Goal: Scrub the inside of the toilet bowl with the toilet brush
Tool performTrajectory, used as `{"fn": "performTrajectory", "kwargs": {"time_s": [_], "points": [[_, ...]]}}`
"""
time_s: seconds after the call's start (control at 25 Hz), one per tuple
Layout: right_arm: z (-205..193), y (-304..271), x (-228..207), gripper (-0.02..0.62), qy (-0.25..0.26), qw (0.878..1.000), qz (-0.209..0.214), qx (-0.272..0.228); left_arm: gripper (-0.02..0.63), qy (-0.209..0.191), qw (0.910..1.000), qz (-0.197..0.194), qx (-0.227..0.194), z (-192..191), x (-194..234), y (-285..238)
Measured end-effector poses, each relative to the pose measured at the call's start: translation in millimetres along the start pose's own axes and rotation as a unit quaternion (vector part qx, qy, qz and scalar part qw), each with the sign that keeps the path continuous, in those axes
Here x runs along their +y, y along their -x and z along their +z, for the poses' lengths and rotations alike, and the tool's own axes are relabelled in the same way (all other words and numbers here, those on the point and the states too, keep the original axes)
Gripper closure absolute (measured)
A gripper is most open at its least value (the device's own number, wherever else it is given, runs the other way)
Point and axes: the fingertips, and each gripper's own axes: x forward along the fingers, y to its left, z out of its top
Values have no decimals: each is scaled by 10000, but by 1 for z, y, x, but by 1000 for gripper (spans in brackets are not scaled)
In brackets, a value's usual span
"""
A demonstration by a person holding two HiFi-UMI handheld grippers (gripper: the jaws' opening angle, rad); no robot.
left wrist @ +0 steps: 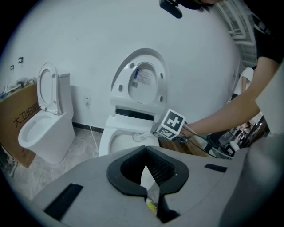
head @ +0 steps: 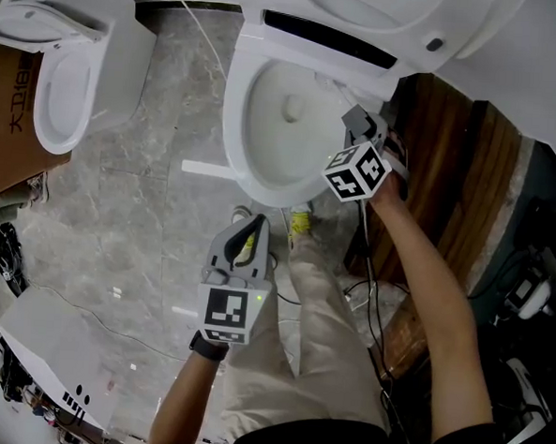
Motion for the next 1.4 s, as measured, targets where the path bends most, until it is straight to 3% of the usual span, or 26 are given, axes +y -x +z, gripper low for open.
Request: {"fn": "performTrajectory", "kwargs": {"time_s": [0.32,0.76,0.96,1.16,1.4], "points": [[-17,11,10,431,235,9988,-48,426,588,439,9990,83,-49,-2,16,7],[-40,24,18,431,357,9962,132,785,588,392,9992,97,-53,-6,21,12],[-45,32,24,433,673,9928,239,959,588,366,9993,98,-62,-7,22,15],[-45,40,36,431,1019,9874,424,1131,588,36,9998,202,-68,-7,25,17],[-48,51,51,433,1204,9820,691,1278,588,223,9995,206,-69,-12,25,18]]}}
